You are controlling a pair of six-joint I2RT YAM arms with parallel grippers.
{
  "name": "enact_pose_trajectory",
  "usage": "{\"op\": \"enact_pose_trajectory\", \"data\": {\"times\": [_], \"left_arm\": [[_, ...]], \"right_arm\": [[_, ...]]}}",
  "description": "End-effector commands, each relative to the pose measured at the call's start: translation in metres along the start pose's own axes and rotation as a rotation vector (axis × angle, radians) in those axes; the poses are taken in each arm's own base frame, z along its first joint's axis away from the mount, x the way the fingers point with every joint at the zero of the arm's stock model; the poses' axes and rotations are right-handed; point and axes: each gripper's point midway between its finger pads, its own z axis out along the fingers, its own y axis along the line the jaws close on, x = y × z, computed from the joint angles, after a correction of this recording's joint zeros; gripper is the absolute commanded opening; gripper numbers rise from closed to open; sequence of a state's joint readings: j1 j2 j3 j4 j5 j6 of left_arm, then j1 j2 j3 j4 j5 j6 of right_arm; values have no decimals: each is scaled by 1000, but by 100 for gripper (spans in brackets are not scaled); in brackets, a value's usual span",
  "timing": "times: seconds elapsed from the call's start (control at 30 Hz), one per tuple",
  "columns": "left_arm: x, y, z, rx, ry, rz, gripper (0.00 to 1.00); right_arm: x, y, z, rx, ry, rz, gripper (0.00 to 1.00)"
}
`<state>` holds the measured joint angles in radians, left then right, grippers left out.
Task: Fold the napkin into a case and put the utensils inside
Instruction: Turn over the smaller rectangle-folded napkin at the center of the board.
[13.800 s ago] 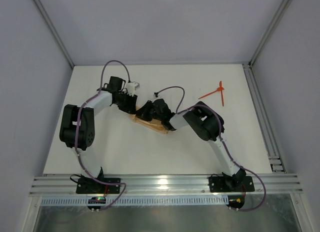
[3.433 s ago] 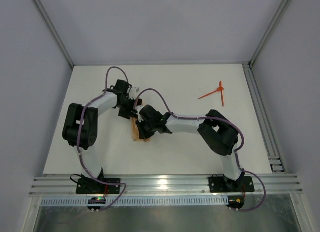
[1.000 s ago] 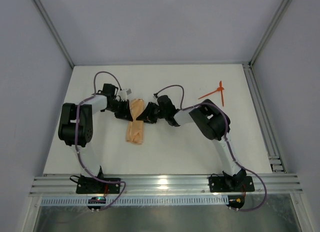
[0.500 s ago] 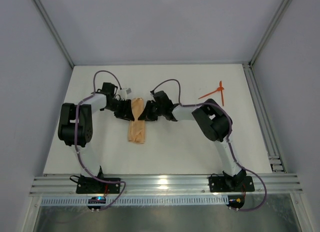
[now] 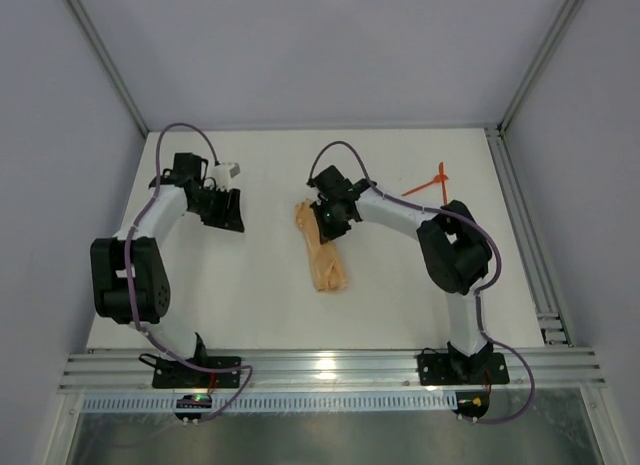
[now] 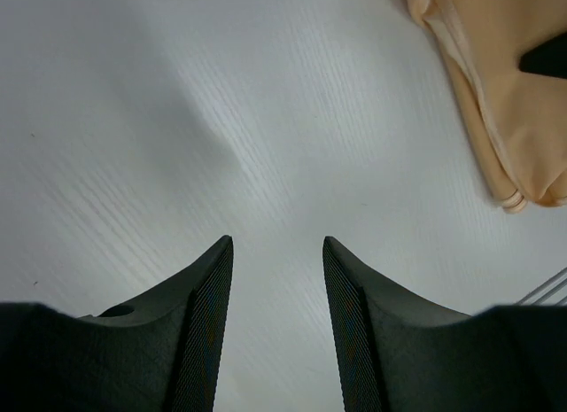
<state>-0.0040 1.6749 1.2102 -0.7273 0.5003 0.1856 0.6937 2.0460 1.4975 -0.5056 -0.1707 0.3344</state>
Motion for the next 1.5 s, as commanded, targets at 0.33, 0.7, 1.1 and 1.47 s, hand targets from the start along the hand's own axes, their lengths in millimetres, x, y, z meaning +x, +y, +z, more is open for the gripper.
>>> {"op": "enact_pose_trajectory", "data": {"times": [0.33,0.7,1.1,1.47], "left_arm": [[-18,18,-41,-100,-80,25,47],[-17,32,-53,-130,-108,-4,47],[-17,39,-60,-135,-130,-24,47],[-20,44,-66,-150,-139,-30,47]], "right_arm": [[16,-131,-131,860,195,-413,3],[42,-87,-57,1098,278,-641,3],[65,-14,3,914,198,-641,11],[48,64,-7,623,18,-532,50]]}}
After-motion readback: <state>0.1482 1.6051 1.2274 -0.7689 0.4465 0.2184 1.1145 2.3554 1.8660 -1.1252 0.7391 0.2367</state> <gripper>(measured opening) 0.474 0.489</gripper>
